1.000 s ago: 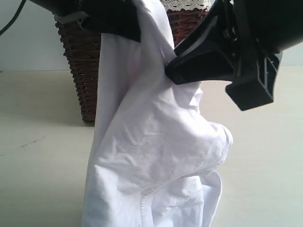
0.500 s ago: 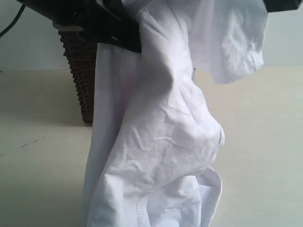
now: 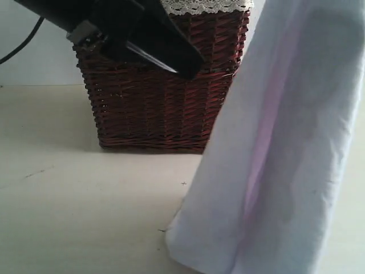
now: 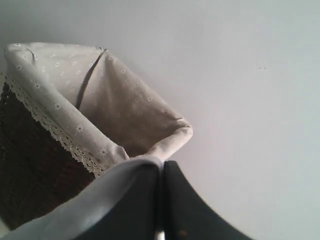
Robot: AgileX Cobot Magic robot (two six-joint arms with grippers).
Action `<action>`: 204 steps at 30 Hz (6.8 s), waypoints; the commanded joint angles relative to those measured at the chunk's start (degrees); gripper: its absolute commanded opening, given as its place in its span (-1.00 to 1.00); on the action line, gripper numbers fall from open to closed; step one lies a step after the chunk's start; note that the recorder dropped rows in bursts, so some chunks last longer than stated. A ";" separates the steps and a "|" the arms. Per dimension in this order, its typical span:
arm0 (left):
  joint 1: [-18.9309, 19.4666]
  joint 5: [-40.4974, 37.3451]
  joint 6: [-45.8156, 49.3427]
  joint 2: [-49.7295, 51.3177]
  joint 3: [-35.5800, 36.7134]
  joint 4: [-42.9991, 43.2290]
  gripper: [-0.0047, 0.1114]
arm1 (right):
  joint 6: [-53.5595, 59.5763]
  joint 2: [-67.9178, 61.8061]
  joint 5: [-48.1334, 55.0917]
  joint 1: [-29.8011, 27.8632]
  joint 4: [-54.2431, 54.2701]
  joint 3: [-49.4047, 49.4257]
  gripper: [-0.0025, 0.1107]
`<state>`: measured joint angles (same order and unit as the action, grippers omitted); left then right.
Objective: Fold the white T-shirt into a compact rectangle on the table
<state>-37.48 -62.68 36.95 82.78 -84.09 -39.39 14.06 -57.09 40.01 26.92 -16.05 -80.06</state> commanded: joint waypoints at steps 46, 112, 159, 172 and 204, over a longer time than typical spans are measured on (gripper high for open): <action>-3.81 5.92 -26.41 3.76 -0.03 61.58 -0.92 | 0.76 -5.10 12.85 -0.29 -11.22 -3.73 -0.96; -20.80 51.05 29.85 16.75 33.11 -8.27 -0.06 | -0.22 -8.42 8.20 -0.29 21.21 -6.01 -0.96; -16.33 42.66 27.27 16.32 19.62 -2.38 -0.92 | -3.98 -8.42 22.34 -0.29 -6.42 -6.01 -0.96; 9.86 15.14 11.11 -1.44 19.62 24.16 -0.92 | -6.70 -11.03 26.06 -0.29 -13.84 -6.01 -0.96; 20.70 11.78 7.15 -6.17 27.97 8.51 -0.05 | -2.47 -14.99 24.51 -0.29 2.89 -6.01 -0.96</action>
<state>-16.58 -50.59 42.98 76.36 -56.56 -25.77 10.89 -71.42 65.91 26.88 -13.48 -85.54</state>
